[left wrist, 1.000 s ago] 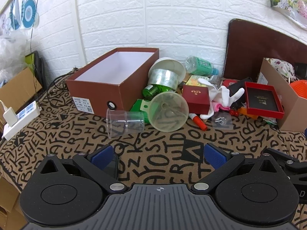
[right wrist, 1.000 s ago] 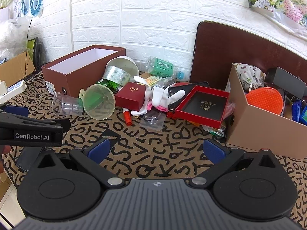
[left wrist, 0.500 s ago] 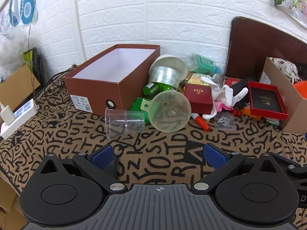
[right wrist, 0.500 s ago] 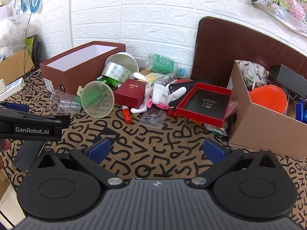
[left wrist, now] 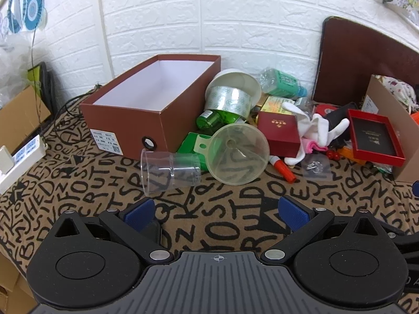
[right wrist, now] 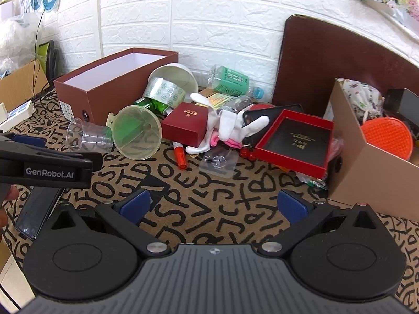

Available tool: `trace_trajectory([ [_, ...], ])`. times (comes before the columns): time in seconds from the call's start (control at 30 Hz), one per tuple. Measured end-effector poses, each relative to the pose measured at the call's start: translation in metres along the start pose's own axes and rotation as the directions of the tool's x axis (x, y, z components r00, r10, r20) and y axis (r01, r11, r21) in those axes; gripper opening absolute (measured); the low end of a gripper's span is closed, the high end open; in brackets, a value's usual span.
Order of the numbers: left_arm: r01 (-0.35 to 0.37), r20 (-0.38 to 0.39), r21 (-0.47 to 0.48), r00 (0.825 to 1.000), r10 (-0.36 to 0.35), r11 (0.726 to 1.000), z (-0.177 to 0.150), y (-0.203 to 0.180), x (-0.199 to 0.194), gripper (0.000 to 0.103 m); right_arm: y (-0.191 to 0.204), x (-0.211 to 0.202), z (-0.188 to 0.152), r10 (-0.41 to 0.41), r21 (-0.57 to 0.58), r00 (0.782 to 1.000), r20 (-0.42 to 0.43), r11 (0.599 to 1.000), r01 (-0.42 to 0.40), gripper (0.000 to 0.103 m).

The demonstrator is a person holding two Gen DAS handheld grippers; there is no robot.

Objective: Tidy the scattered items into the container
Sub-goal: 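Reach the left gripper toward the clear yellowish funnel on the rug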

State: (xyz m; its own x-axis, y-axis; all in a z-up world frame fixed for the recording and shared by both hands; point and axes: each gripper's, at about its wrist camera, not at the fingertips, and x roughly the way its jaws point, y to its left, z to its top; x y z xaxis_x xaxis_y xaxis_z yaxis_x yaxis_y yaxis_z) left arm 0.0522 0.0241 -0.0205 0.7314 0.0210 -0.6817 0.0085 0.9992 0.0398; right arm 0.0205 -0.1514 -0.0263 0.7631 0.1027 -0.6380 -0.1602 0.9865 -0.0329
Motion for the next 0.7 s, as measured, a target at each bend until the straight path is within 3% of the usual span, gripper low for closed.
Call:
trace_trajectory([
  [0.2,0.007,-0.036,-0.015,0.999,-0.008,1.0,0.006,0.008,0.022,0.103,0.007,0.019,0.007,0.016,-0.021,1.0,-0.016,1.0,-0.017,0.103],
  [0.47,0.036,-0.008,0.005,0.999,-0.036,0.999,0.026,0.017,0.05,0.103,0.014,0.056,0.019,0.056,-0.035,0.998,-0.011,0.998,-0.057,0.103],
  [0.7,0.091,-0.016,0.024,0.996,-0.091,0.996,0.046,0.022,0.078,0.089,0.022,0.092,0.029,0.133,-0.023,0.991,-0.002,0.991,-0.133,0.099],
])
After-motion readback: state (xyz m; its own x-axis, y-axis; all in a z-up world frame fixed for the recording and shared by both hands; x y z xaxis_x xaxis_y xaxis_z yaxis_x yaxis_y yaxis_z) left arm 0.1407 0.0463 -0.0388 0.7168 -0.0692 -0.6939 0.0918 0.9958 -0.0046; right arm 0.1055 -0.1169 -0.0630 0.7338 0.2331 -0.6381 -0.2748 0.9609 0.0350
